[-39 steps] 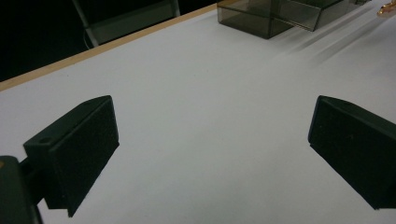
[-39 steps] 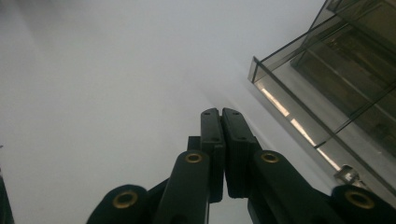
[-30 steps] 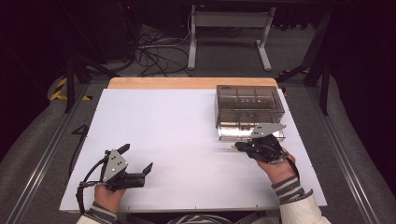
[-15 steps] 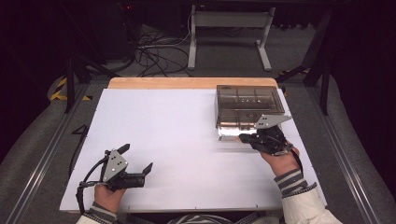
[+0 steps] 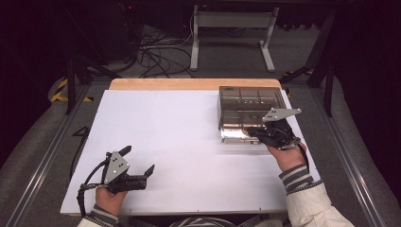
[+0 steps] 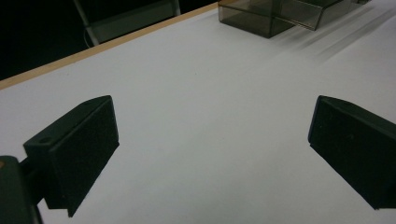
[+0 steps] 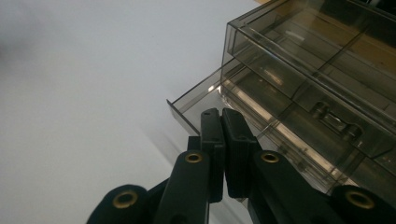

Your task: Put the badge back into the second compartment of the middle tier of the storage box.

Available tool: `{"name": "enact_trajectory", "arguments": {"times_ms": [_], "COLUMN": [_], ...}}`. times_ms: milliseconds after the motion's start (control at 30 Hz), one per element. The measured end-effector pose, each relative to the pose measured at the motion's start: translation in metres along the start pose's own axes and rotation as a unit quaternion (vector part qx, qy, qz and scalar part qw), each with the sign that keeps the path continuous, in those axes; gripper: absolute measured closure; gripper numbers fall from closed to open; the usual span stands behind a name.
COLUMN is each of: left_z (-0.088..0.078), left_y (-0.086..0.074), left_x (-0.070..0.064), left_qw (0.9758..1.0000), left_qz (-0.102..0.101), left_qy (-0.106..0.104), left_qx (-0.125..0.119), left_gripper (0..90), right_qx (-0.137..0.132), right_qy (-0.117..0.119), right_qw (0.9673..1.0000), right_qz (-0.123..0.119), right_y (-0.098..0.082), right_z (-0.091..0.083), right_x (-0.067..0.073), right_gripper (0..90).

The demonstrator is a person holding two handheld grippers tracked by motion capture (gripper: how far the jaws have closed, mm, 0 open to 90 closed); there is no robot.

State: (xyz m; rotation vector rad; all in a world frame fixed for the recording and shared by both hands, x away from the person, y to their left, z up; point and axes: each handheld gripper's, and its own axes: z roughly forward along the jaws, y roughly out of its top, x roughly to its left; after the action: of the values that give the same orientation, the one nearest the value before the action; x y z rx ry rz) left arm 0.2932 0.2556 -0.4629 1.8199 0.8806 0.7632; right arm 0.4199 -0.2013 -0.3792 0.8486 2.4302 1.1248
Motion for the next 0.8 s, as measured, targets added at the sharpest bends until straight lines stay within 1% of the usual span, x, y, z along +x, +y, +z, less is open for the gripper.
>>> {"name": "enact_trajectory", "arguments": {"times_ms": [67,500,800], "left_z": [0.0,0.0,0.0], "left_y": [0.0,0.0,0.0], "left_x": [0.0,0.0,0.0], "left_qw": [1.0,1.0,1.0], "left_qz": [-0.002,0.0,0.0], "left_qy": [0.0,0.0,0.0], "left_qx": [0.0,0.0,0.0], "left_gripper": [2.6,2.6,2.6], "right_qx": [0.0,0.003,0.005], "right_qy": [-0.001,-0.026,-0.034], "right_qw": [1.0,0.9992,0.998], "right_qz": [0.001,0.031,0.053], "right_y": [0.0,-0.004,-0.007], "right_z": [0.0,0.008,0.016], "right_x": [-0.002,-0.021,-0.033], "right_gripper": [88.4,88.4,88.4]}}
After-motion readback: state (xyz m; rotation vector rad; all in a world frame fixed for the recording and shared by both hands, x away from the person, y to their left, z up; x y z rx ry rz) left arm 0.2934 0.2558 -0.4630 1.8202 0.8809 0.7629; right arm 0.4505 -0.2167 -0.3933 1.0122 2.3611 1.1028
